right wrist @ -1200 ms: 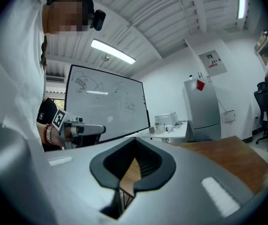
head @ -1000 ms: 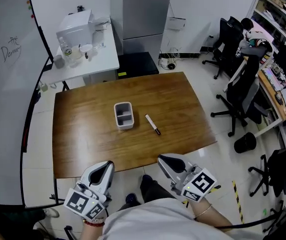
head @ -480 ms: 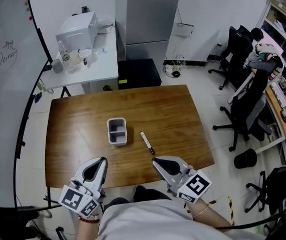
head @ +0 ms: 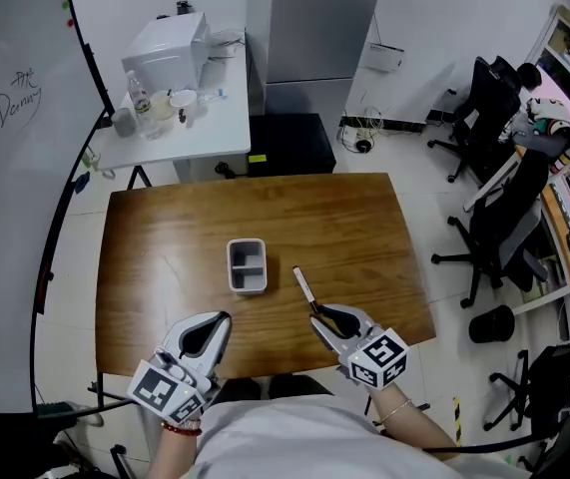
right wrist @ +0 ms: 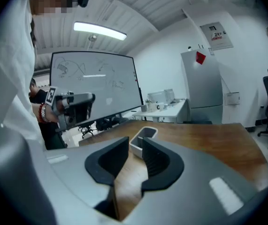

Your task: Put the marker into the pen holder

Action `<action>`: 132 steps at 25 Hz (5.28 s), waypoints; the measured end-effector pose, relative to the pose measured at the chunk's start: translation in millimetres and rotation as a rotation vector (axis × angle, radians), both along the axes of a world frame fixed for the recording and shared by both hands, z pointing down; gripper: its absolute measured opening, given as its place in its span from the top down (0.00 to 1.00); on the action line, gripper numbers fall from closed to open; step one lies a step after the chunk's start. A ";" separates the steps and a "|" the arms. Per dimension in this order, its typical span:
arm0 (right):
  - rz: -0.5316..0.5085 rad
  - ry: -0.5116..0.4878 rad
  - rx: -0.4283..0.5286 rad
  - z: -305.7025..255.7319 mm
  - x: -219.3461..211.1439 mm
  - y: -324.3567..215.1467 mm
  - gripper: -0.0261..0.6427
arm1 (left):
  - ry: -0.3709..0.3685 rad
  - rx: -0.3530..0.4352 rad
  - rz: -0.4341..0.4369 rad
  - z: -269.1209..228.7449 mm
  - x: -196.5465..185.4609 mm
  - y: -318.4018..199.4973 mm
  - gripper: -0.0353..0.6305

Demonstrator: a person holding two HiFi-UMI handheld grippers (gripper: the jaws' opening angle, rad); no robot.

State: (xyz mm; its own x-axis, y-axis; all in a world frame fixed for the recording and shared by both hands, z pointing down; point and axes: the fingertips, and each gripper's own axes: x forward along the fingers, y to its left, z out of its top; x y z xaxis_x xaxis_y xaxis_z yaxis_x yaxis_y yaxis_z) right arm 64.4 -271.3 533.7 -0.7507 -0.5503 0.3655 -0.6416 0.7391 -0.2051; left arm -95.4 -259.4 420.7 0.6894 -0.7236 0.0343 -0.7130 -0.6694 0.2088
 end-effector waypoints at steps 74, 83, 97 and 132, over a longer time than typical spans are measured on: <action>0.024 0.281 0.041 44.0 -59.6 -72.3 0.78 | 0.063 -0.088 -0.060 24.1 -72.0 -29.4 0.95; 0.029 0.211 0.091 18.8 -59.3 -62.3 0.78 | 0.061 -0.084 -0.046 22.6 -67.2 -22.5 0.95; 0.099 0.049 0.183 -27.0 -105.9 -12.4 0.79 | 0.062 -0.068 0.058 24.5 -90.7 18.2 0.95; -0.120 0.015 0.184 -45.7 18.7 302.8 0.92 | 0.079 -0.085 0.054 12.0 82.8 311.3 0.95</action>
